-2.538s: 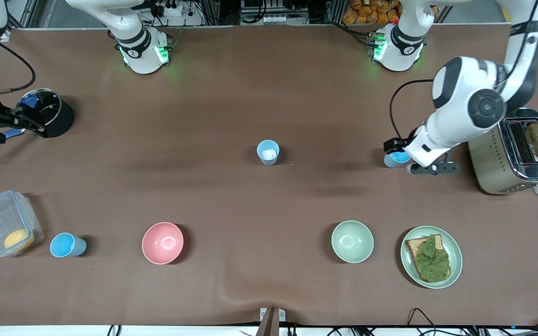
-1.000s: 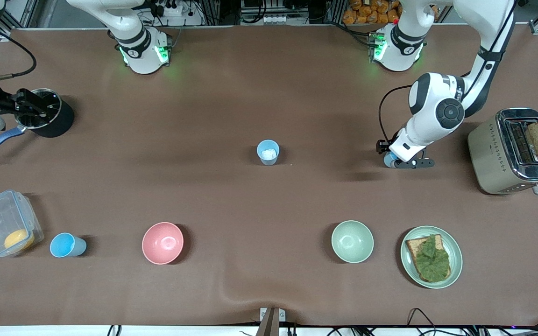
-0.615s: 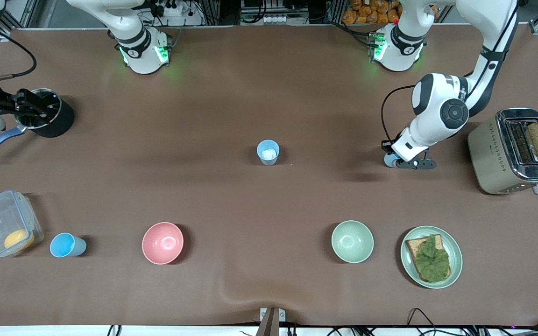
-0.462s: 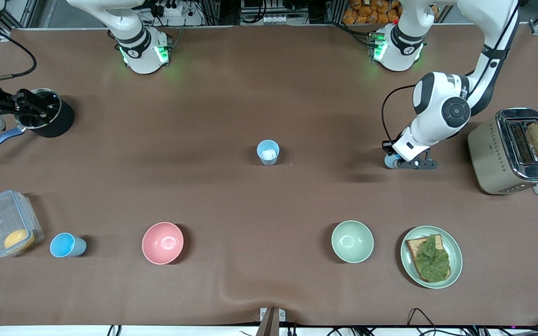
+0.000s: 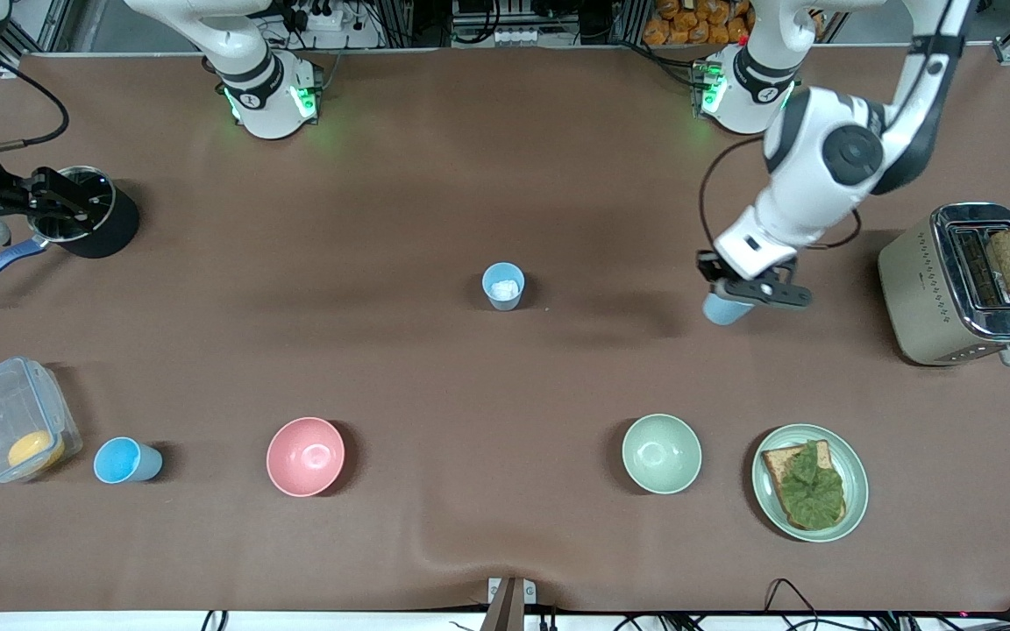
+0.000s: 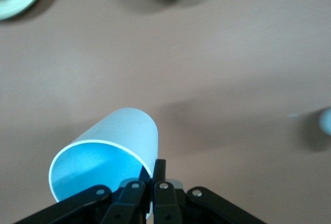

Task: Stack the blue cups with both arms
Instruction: 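Lift the blue cup and carry it above the center cup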

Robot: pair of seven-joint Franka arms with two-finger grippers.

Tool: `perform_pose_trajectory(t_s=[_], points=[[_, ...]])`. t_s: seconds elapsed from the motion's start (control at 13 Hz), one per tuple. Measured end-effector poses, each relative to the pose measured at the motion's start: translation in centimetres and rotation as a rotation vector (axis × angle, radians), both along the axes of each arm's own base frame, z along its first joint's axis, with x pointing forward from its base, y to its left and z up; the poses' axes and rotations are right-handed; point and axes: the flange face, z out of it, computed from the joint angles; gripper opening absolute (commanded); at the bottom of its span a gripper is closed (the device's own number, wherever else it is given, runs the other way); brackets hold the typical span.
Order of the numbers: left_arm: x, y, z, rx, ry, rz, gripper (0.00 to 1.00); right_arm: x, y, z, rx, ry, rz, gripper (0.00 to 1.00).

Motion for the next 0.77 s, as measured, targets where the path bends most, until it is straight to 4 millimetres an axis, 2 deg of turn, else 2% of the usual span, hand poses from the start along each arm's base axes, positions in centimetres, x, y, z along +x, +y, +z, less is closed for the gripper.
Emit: perform_pose_trajectory(t_s=[0.23,0.46,0.62,0.77], points=[[-0.9,-7.2,4.2,-0.051,-0.028,-0.021,0.00,0.0,0.0,0.0,0.000,0.000,0.000,1.00],[-2.2,-13.6,6.8,-0.097,0.015,0.047,0.00,0.0,0.0,0.0,0.000,0.000,0.000,1.00],[-3.7,-18.0,7.0,-0.106,0.052,0.082,0.00,0.0,0.0,0.0,0.000,0.000,0.000,1.00],[-5.5,-22.2,6.3,-0.106,0.093,0.117,0.00,0.0,0.0,0.0,0.000,0.000,0.000,1.00]])
